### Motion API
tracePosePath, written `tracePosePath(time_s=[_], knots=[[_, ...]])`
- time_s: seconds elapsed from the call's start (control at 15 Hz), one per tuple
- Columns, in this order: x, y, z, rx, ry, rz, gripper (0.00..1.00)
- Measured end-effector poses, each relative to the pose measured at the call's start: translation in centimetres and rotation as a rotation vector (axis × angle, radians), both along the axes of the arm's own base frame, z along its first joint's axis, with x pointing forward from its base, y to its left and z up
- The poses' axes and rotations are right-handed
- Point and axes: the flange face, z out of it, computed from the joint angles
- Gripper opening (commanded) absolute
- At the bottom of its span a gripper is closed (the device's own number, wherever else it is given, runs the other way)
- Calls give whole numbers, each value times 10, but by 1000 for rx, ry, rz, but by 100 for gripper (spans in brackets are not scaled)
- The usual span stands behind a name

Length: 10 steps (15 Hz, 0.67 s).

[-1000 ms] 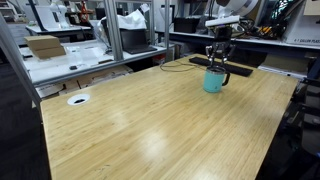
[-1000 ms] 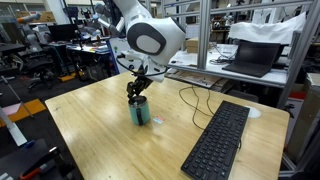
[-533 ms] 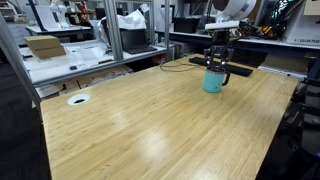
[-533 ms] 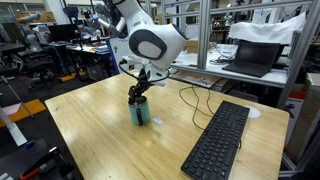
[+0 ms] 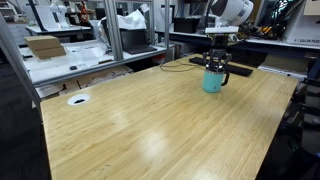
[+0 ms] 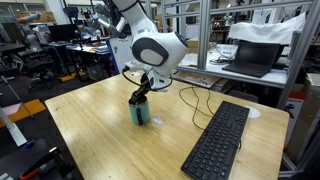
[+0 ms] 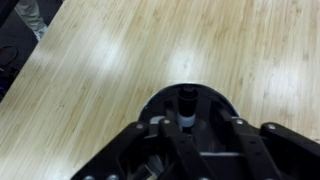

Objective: Pick up the marker and put it on the table

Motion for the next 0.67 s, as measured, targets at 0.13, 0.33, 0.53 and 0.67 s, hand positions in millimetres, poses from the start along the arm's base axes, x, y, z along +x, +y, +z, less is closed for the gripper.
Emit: tracePosePath(time_s=[0.13,0.33,0.53,0.67], knots=[[1,2,-4,4,-2,8,36],[1,3,-6,7,-3,14,7],[2,4,-5,9,-6,15,5],[3,3,-4,9,-10,15,5]])
